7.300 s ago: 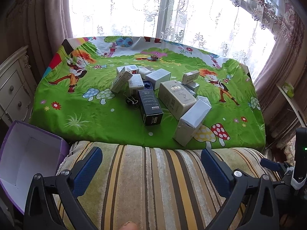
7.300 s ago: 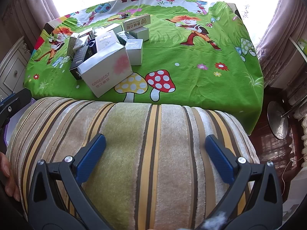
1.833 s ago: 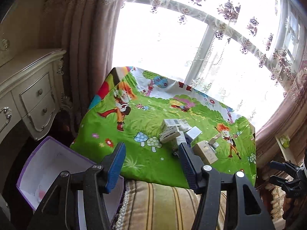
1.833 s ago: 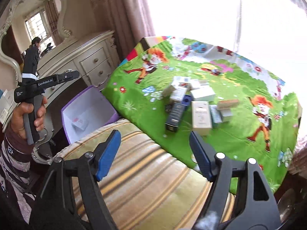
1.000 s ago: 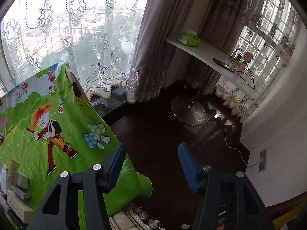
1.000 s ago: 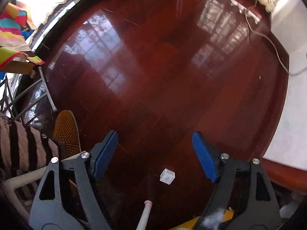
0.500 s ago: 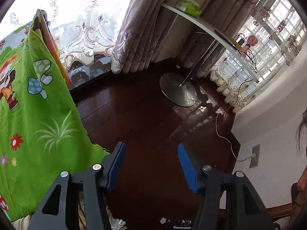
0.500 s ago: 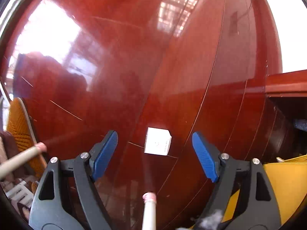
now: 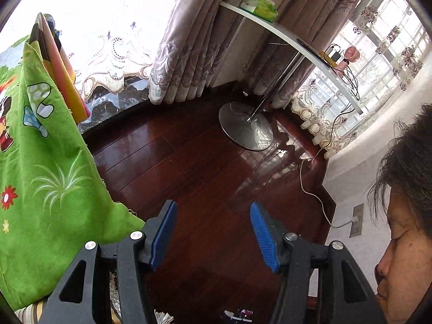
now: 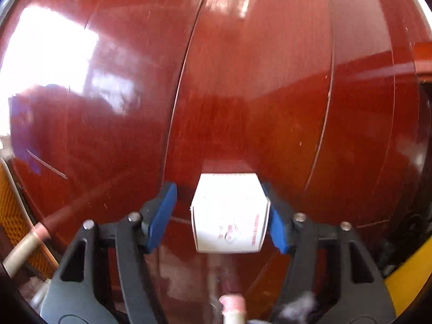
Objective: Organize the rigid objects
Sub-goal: 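Lift the white cube off the floor with the right tool, then grasp the beige printed box with left tool while right tool holds the cube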
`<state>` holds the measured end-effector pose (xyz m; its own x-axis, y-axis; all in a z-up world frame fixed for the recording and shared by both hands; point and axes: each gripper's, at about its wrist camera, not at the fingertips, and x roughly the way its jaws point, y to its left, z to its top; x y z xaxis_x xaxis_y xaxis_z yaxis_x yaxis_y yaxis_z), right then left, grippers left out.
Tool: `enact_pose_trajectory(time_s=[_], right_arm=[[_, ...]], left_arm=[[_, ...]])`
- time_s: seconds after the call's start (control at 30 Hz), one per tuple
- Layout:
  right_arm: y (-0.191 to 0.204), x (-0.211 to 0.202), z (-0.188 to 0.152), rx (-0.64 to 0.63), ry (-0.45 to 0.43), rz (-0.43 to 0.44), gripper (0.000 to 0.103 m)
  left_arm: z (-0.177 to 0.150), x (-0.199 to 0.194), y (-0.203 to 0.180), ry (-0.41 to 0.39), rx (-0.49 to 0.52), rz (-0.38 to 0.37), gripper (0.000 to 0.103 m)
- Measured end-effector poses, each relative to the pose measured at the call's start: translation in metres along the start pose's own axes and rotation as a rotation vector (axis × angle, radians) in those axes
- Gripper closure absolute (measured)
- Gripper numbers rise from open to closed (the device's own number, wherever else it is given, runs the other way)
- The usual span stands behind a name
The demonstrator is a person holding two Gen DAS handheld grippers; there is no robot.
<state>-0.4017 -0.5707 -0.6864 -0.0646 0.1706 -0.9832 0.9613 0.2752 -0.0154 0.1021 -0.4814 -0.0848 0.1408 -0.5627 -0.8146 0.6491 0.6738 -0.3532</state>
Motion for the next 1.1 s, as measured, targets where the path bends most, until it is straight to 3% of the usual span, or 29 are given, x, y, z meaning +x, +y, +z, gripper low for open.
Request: enact_pose_trajectory(time_s=[0.07,0.17,0.2,0.3,0.37,0.4,0.47,0.5,0.57,0.6,0.7,0.87,0.97,1.07,1.1], right_arm=[[0.000,-0.007,-0.001,-0.019,0.038,-0.011,0.059],[0.015,-0.036,0.005,-0.042,0.040,-0.025,0.059],[0.023,-0.049,0.006,-0.070,0.037,-0.024,0.059],[0.053,-0.104,0.026,-0.106,-0.029,0.039,0.059],[0.082,-0.148,0.046,-0.148,-0.100,0.104,0.059],[0.099,-0.175,0.056,-0.179,-0.146,0.136,0.059],[0.133,-0.227,0.074,-0.238,-0.239,0.209,0.059],[0.152,-0.253,0.080,-0.261,-0.282,0.247,0.059],[0.178,-0.309,0.093,-0.298,-0.366,0.325,0.059],[0.189,-0.337,0.096,-0.313,-0.402,0.369,0.059],[0.221,-0.413,0.099,-0.389,-0.507,0.443,0.059],[0.261,-0.523,0.072,-0.491,-0.642,0.549,0.059],[0.280,-0.586,0.048,-0.555,-0.728,0.578,0.059],[0.308,-0.606,0.019,-0.613,-0.769,0.611,0.059],[0.315,-0.615,0.012,-0.637,-0.781,0.617,0.059]], left_arm=[[0.003,-0.006,0.005,-0.016,-0.033,-0.026,0.046],[0.011,-0.034,0.014,-0.079,-0.105,-0.062,0.046],[0.013,-0.050,0.017,-0.113,-0.104,-0.040,0.046],[0.022,-0.121,0.036,-0.275,-0.077,0.167,0.045],[0.027,-0.174,0.066,-0.395,-0.090,0.382,0.028],[0.027,-0.197,0.085,-0.436,-0.127,0.467,0.011],[0.022,-0.232,0.128,-0.479,-0.188,0.599,0.007],[0.018,-0.242,0.150,-0.468,-0.222,0.679,0.007],[0.007,-0.251,0.199,-0.394,-0.257,0.740,0.006],[-0.002,-0.253,0.224,-0.348,-0.321,0.766,0.006],[-0.032,-0.260,0.285,-0.318,-0.572,0.615,0.006],[-0.058,-0.238,0.326,-0.082,-0.840,0.599,0.006],[-0.076,-0.232,0.322,-0.039,-0.858,0.614,0.006],[-0.085,-0.221,0.332,0.014,-0.857,0.643,0.009],[-0.086,-0.216,0.339,0.026,-0.854,0.628,0.031]])
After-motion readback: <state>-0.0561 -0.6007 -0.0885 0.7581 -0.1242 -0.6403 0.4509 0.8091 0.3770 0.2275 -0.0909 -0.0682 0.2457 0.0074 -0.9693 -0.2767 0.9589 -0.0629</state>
